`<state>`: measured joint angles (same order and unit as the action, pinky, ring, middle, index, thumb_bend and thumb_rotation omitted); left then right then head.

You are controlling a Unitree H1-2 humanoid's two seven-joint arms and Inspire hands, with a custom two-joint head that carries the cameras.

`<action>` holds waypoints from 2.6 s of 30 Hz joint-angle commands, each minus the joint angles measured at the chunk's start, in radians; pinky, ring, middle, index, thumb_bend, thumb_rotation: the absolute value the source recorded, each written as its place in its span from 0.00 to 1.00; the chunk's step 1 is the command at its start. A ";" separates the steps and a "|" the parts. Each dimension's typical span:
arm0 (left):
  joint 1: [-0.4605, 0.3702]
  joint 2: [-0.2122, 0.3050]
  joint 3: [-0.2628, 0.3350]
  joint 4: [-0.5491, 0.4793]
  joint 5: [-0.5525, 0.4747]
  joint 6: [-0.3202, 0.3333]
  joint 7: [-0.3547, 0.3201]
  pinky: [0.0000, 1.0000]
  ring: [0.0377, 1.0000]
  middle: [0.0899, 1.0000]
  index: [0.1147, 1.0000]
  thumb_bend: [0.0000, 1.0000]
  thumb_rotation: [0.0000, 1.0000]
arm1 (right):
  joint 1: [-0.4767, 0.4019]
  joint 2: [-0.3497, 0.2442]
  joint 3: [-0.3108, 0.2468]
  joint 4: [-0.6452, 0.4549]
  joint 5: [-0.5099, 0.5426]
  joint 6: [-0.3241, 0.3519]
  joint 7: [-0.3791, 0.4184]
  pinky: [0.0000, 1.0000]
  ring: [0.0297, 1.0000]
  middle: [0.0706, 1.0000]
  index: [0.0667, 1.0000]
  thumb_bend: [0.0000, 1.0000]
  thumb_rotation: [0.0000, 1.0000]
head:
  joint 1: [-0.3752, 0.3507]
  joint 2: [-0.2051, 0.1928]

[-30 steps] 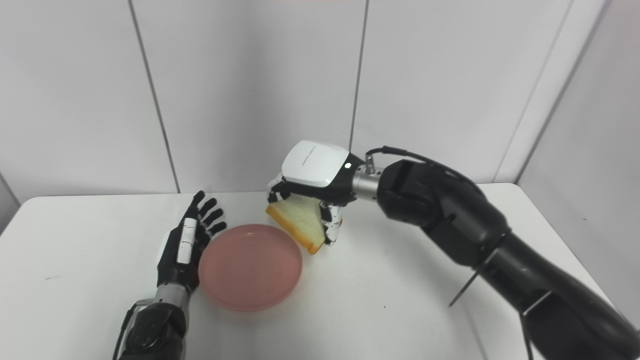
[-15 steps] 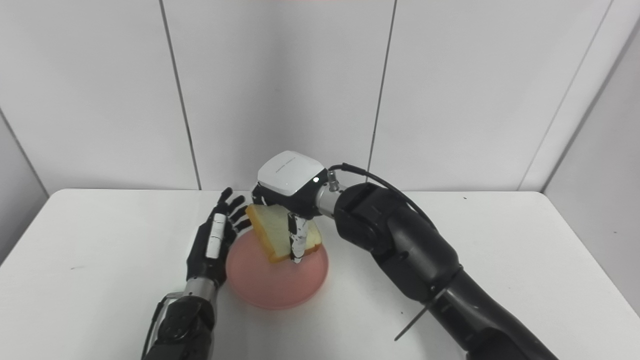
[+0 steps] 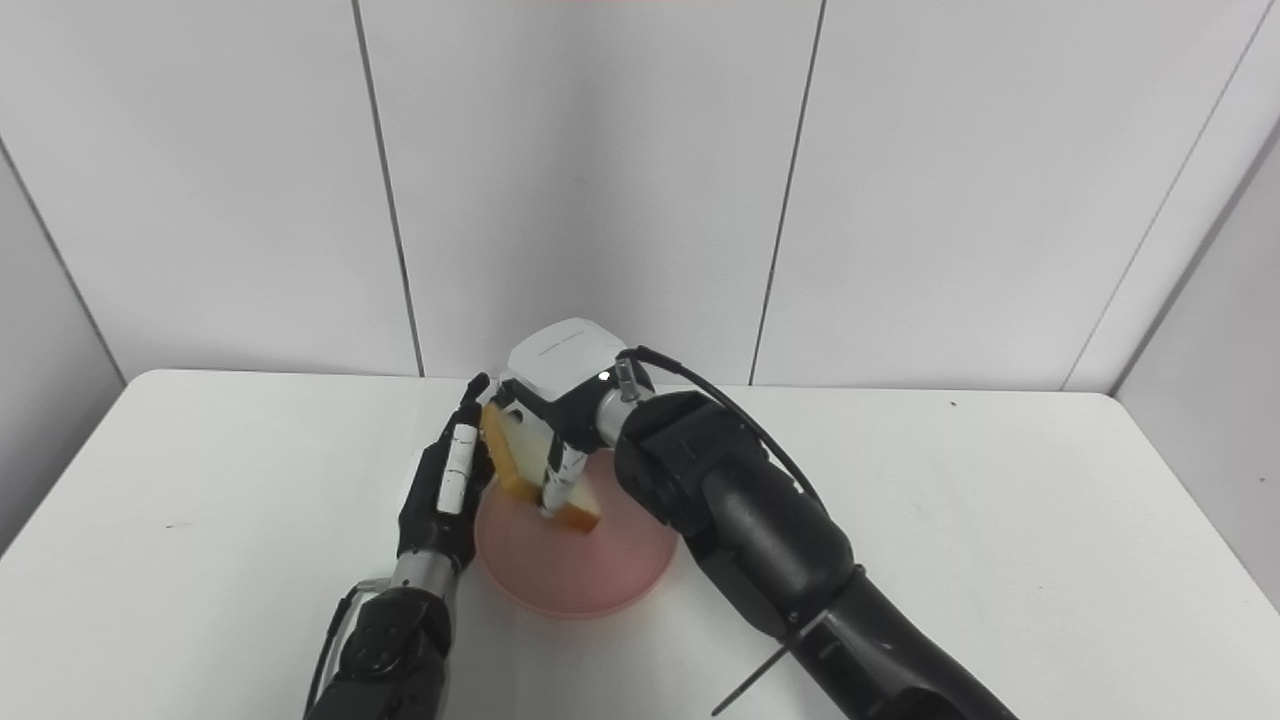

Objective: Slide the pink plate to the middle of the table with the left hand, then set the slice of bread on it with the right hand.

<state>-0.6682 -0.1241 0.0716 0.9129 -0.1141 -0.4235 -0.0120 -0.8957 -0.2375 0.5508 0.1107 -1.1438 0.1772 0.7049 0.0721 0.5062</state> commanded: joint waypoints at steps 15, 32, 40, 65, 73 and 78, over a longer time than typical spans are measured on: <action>0.061 -0.025 0.001 0.033 -0.002 -0.016 0.003 0.78 0.85 0.87 0.90 0.92 0.85 | -0.029 0.012 -0.003 0.050 -0.031 0.017 -0.015 0.26 0.36 0.47 0.80 0.95 0.31 | -0.012 0.005; 0.064 -0.014 -0.003 0.008 0.008 -0.022 0.015 0.75 0.84 0.87 0.89 0.91 0.86 | 0.017 -0.034 -0.138 -0.050 0.123 -0.040 -0.109 0.51 0.67 0.75 0.76 1.00 0.76 | -0.019 0.004; 0.076 0.004 -0.001 -0.079 0.010 0.012 0.027 0.75 0.89 0.90 0.89 0.94 0.87 | 0.116 -0.017 -0.362 -0.033 0.421 -0.092 -0.351 0.66 0.79 0.86 0.87 0.97 0.94 | -0.028 0.004; 0.135 0.048 -0.014 -0.273 0.123 0.049 0.142 0.71 0.83 0.87 0.88 0.91 0.93 | 0.391 0.204 -0.651 0.322 1.051 -0.366 -0.789 0.79 0.81 0.84 0.88 0.74 1.00 | -0.047 0.018; 0.120 0.054 -0.015 -0.268 0.122 0.076 0.137 0.77 0.85 0.88 0.89 0.92 0.93 | 0.402 0.212 -0.644 0.350 1.056 -0.421 -0.829 0.82 0.84 0.86 0.88 0.73 1.00 | -0.047 0.018; 0.113 0.060 -0.022 -0.288 0.126 0.136 0.134 0.81 0.86 0.89 0.89 0.92 0.96 | 0.408 0.218 -0.644 0.369 1.078 -0.472 -0.834 0.83 0.85 0.86 0.89 0.78 1.00 | -0.047 0.019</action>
<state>-0.5341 -0.0728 0.0583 0.6427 -0.0026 -0.2888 0.1190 -0.4672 -0.0236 -0.0953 0.4875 -0.0745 -0.2299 -0.1208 0.0245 0.5246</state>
